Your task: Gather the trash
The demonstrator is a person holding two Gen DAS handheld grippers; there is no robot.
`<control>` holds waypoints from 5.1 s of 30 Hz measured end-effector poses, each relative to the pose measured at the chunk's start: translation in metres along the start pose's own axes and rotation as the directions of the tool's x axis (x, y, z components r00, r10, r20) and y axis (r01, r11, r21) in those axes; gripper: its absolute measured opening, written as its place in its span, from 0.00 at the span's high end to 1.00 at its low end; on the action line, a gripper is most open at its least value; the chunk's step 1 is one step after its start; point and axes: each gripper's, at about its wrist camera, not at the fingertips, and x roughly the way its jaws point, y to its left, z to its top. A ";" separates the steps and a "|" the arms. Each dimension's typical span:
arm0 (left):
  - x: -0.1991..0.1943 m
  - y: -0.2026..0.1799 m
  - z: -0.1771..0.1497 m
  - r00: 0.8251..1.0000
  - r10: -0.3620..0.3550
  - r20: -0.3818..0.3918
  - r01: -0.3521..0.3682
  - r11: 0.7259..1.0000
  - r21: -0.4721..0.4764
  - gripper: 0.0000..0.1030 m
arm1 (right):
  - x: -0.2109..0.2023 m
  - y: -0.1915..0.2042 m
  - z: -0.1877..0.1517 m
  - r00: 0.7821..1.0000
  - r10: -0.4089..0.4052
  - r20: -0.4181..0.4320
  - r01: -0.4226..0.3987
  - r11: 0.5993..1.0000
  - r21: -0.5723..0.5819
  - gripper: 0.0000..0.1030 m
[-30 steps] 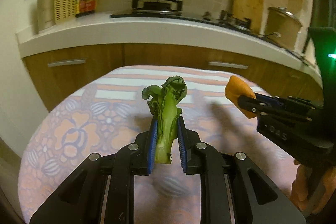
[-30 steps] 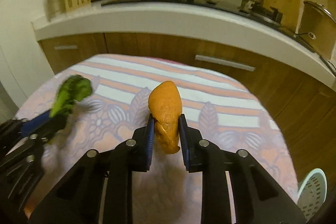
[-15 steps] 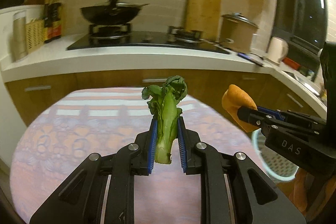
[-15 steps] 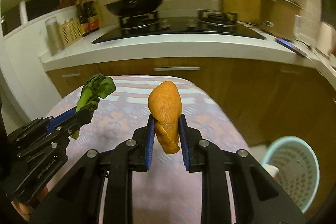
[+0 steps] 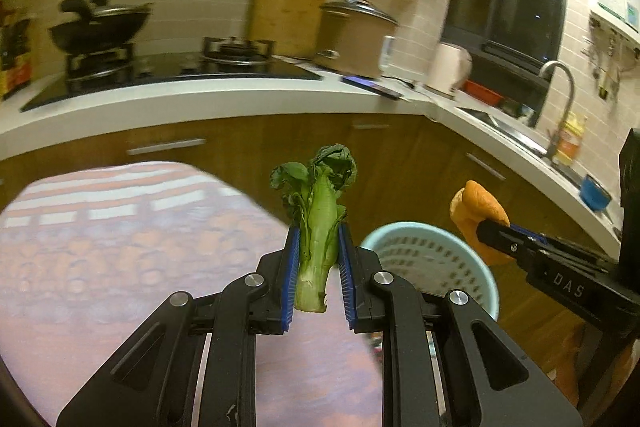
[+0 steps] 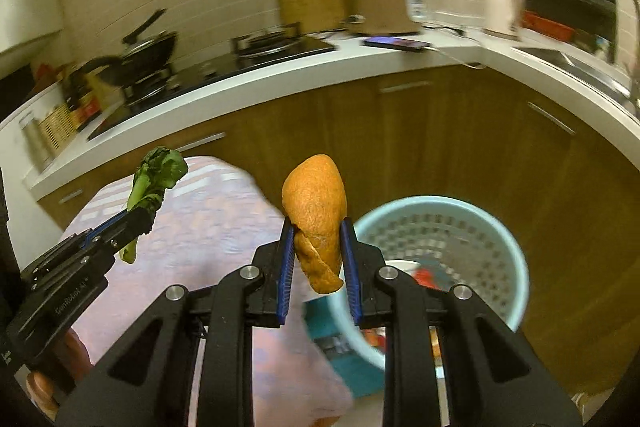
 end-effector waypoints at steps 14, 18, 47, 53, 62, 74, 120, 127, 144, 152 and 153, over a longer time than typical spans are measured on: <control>0.087 -0.082 -0.013 0.979 -0.151 -0.139 0.161 0.985 0.059 0.83 | 0.035 -0.096 -0.024 0.992 -0.091 -0.091 0.104 0.983 0.154 0.81; 0.111 -0.087 -0.019 0.961 -0.196 -0.197 0.204 0.979 0.023 0.83 | 0.049 -0.111 -0.034 0.986 -0.100 -0.135 0.125 0.975 0.184 0.80; 0.042 -0.032 -0.022 0.994 -0.081 -0.070 0.081 0.997 0.000 0.25 | 0.017 -0.038 -0.044 0.988 -0.144 0.053 0.143 0.989 0.038 0.55; 0.012 -0.008 -0.030 0.987 0.132 0.087 -0.136 0.990 0.048 0.18 | 0.007 -0.003 -0.054 0.973 -0.175 0.147 0.179 0.984 -0.011 0.55; 0.006 0.013 -0.033 0.971 0.207 0.120 -0.208 0.978 -0.002 0.18 | 0.009 0.005 -0.053 0.961 -0.219 0.167 0.222 0.975 0.004 0.55; 0.012 0.016 -0.039 0.964 0.245 0.105 -0.246 0.969 0.000 0.18 | 0.013 0.001 -0.054 0.955 -0.249 0.164 0.252 0.968 0.000 0.55; 0.014 0.009 -0.042 0.966 0.232 0.110 -0.238 0.970 0.040 0.18 | 0.003 -0.002 -0.051 0.949 -0.247 0.198 0.249 0.968 0.016 0.55; 0.015 0.008 -0.043 0.967 0.232 0.109 -0.238 0.970 0.042 0.18 | 0.004 -0.003 -0.050 0.950 -0.243 0.195 0.244 0.970 0.019 0.55; 0.015 0.008 -0.043 0.967 0.231 0.109 -0.236 0.971 0.042 0.18 | 0.006 -0.002 -0.052 0.952 -0.243 0.185 0.244 0.970 0.022 0.55; 0.015 0.008 -0.043 0.967 0.231 0.109 -0.236 0.971 0.043 0.18 | 0.007 -0.003 -0.053 0.952 -0.244 0.186 0.243 0.970 0.027 0.54; 0.014 0.009 -0.042 0.967 0.230 0.108 -0.236 0.971 0.042 0.18 | 0.007 -0.003 -0.054 0.952 -0.244 0.186 0.243 0.970 0.027 0.55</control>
